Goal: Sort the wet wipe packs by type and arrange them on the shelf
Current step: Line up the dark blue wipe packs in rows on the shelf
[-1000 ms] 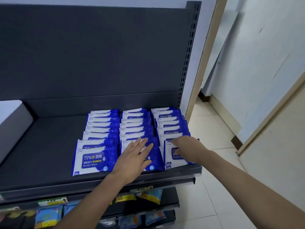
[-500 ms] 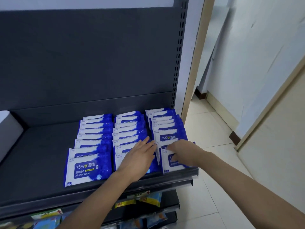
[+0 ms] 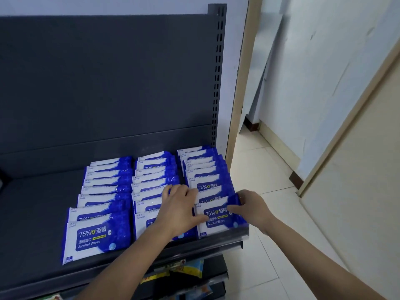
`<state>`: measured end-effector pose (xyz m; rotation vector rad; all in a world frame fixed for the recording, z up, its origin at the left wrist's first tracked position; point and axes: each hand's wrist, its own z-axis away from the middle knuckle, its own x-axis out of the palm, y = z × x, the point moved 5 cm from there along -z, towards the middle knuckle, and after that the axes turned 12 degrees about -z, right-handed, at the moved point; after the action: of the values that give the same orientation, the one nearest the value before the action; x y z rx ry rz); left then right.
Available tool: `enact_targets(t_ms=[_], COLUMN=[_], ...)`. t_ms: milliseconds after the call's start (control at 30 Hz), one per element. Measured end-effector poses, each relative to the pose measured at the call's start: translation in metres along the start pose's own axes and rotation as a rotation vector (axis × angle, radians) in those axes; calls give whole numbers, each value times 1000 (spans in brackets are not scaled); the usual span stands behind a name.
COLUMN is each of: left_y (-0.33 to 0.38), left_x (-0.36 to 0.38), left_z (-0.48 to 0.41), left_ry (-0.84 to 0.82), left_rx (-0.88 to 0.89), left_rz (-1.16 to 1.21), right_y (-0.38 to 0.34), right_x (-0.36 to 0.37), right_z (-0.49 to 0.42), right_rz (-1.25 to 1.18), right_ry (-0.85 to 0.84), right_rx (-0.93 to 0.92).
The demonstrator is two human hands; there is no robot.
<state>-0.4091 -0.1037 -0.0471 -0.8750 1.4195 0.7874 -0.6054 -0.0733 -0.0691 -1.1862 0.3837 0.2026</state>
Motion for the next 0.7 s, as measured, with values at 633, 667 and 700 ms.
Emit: enact_targets(t_ms=[633,667,700], left_y=[1,-2,-6], left_x=[12,8,4], left_z=[-21,-19,-15], left_ry=[-196,-149,-99], left_rx=[95,88,66], left_rz=[37,67,102], right_y=[-10,-13,-18], right_x=[16,14,12], right_z=[-26,-25,-24], right_rz=[-57,-61,-35], right_ry=[-76,-60,-15], right_rx=[-86,-94,-139])
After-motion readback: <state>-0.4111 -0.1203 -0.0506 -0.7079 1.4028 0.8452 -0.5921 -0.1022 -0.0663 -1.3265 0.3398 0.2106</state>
